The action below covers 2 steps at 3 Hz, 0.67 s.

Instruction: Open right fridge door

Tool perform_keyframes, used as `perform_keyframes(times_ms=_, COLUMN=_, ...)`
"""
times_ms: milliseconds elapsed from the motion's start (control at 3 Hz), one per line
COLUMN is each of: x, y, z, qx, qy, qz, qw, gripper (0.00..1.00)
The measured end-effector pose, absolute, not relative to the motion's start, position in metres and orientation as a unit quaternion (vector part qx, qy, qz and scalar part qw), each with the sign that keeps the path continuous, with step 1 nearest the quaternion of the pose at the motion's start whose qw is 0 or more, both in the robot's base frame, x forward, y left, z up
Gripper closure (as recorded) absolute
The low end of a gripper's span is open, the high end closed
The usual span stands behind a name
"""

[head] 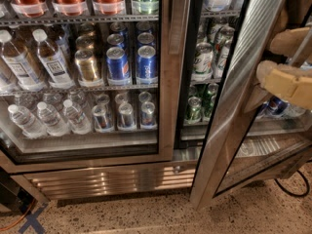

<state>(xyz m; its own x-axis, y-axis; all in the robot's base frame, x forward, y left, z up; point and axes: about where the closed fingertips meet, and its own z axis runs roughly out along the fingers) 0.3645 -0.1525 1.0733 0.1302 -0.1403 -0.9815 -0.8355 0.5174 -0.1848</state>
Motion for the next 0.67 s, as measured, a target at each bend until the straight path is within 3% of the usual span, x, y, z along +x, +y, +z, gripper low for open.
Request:
perform_keyframes(times_ms=333, x=0.3645, y=-0.1525, z=1.0733, qx=-0.407, qy=0.599, qz=0.275, qw=0.632, gripper=0.00)
perform_keyframes(times_ms=667, x=0.3649, y=-0.1502, z=1.0742, qx=-0.410, qy=0.599, qz=0.273, qw=0.632, gripper=0.00)
